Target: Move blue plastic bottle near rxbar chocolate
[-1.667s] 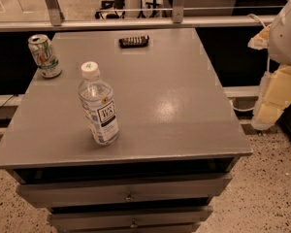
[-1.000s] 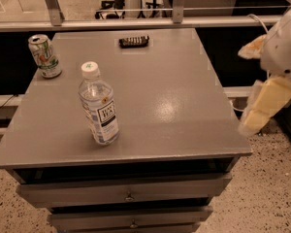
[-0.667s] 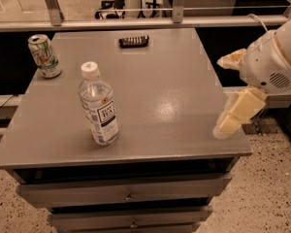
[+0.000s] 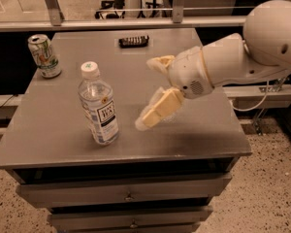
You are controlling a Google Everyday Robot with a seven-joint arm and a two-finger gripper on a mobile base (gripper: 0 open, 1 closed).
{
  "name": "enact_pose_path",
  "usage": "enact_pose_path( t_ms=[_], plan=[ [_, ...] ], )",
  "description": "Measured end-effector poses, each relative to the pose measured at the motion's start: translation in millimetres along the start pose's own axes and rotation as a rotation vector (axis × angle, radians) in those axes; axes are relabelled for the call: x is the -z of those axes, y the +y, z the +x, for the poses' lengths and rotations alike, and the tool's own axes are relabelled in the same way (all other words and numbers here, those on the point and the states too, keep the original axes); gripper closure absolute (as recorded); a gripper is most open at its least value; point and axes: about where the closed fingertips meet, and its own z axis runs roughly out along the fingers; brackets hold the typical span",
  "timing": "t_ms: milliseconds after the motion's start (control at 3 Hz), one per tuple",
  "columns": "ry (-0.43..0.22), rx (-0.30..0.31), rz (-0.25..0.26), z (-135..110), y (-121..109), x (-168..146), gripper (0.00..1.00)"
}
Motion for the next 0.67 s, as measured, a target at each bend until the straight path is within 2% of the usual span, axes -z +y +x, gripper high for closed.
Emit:
enact_pose_path(
  t_ms=[333, 667],
  plan=[
    [-0.135, 0.023, -0.05, -27.1, 10.3, -43.7, 0.0],
    [-0.216, 0.023, -0.082, -40.7, 22.6, -69.4, 0.0]
  ],
)
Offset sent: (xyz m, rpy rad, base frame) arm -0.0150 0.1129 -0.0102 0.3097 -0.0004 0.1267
